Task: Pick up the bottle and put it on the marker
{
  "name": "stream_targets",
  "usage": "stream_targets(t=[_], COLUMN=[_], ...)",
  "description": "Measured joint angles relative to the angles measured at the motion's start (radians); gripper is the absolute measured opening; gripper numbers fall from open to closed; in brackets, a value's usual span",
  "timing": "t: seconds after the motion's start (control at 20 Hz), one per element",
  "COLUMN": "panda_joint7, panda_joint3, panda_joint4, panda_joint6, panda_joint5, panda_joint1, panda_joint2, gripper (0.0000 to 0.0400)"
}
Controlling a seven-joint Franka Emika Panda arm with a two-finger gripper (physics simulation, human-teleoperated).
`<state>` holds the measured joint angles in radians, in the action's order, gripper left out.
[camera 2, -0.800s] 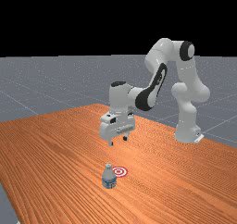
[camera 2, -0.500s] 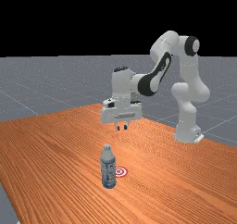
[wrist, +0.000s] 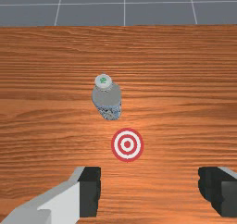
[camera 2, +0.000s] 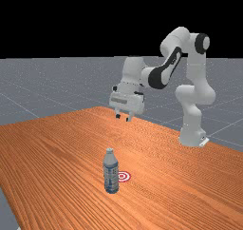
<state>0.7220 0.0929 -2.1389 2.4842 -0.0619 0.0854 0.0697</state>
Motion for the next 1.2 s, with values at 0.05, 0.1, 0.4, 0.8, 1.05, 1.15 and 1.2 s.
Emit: stream_targets(t=[0.05,0.1,0.4,0.8,1.05,1.15,1.2], panda_joint7=[0.01,0.019,0.097,0.125,0.126,0.116,0.11], panda_joint3=[-0.003,-0.007,-0.015,0.0,-0.003,-0.006,-0.007], panda_joint4=[0.006,0.02,0.279,0.388,0.322,0.195,0.132], panda_joint6=[0.043,0.072,0.117,0.119,0.12,0.125,0.134], panda_joint5=[0.003,0.007,0.037,0.053,0.044,0.032,0.028], panda_joint1=[0.003,0.008,0.047,0.052,0.049,0.045,0.042], panda_joint2=[0.002,0.012,0.273,0.471,0.426,0.315,0.256], gripper=[0.0346,0.0367,0.0398,0.04,0.0173,0.0169,0.0169])
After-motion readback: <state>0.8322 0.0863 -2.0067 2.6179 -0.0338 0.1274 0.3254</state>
